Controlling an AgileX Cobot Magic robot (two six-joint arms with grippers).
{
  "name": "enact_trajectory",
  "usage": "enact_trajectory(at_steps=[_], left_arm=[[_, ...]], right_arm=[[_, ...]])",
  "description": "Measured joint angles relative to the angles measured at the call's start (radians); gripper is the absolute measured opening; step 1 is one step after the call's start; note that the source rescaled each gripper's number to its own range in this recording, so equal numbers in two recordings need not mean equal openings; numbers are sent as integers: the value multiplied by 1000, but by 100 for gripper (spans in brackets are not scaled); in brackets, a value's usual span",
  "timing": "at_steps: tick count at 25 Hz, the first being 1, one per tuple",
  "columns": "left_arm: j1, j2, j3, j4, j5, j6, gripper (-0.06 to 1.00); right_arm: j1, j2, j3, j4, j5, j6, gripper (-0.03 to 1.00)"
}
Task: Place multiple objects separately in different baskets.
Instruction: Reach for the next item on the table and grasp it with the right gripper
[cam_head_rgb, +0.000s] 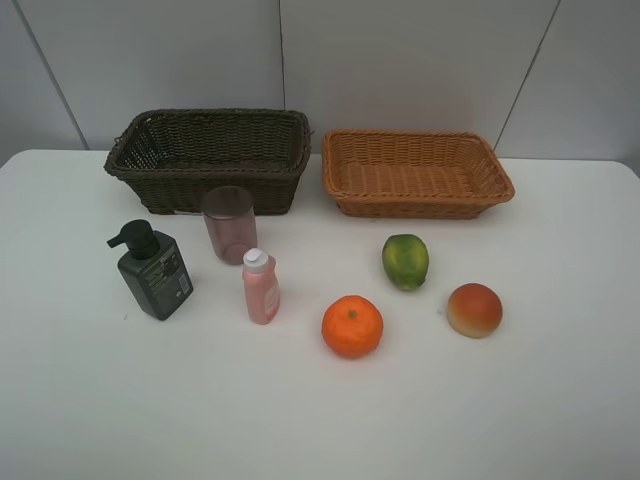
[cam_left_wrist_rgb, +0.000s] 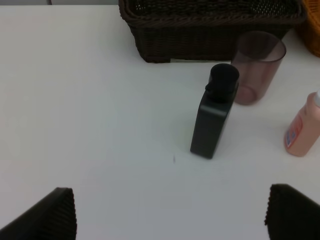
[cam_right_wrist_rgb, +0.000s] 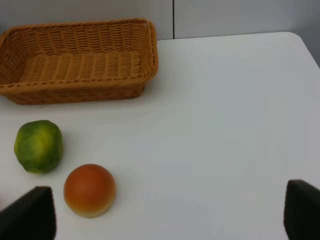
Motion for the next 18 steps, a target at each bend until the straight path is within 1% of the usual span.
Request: enact_trajectory(at_steps=[18], left_arm=[[0, 0, 0, 0, 0, 0, 98]], right_arm=[[0, 0, 0, 0, 0, 0, 97]])
